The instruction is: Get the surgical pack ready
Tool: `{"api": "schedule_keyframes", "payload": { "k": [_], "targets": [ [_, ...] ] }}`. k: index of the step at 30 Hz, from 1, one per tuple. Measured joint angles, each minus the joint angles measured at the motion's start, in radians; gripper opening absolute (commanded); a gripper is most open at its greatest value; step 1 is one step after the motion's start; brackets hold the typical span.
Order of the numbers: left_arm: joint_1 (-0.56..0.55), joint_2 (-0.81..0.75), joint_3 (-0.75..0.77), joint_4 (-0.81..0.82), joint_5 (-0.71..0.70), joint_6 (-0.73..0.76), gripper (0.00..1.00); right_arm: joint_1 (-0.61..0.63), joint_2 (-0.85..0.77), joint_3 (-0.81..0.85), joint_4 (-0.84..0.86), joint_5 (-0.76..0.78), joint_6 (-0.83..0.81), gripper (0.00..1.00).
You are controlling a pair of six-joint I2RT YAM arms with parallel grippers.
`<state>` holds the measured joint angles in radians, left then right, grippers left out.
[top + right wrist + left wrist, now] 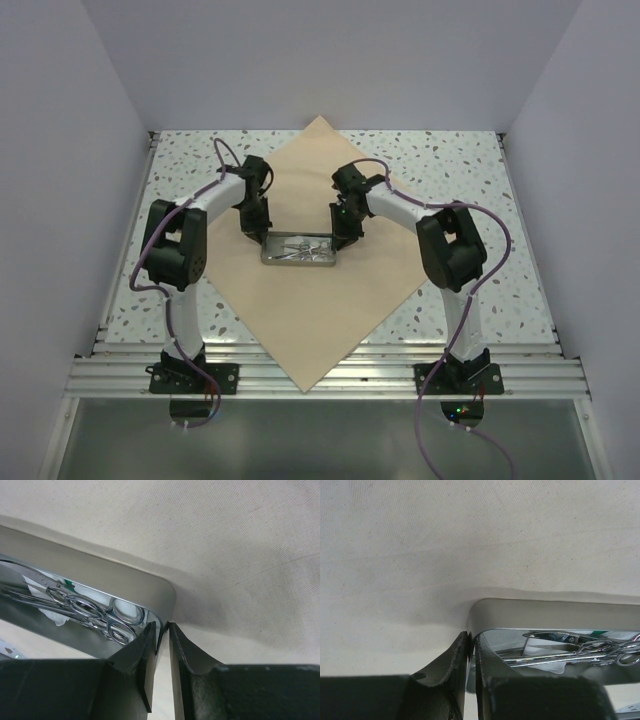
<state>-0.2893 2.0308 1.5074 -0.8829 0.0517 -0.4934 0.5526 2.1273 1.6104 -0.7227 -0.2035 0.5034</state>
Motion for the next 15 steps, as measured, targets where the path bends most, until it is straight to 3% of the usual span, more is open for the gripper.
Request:
{"api": "schedule_keyframes", "payload": {
  "k": [3,10,15],
  "targets": [
    [0.0,0.0,0.0,0.0,0.0,0.0,0.13,0.0,0.0,0.0,0.0,0.0,0.001,0.22],
    [0.0,0.0,0.0,0.004,0.005,0.0,0.32,0.002,0.0,0.0,0.0,-0.001,0.0,0.31],
    [0.0,0.0,0.0,0.005,0.004,0.007,0.46,0.003,0.01,0.007,-0.003,-0.001,-0.005,0.55]
  ]
}}
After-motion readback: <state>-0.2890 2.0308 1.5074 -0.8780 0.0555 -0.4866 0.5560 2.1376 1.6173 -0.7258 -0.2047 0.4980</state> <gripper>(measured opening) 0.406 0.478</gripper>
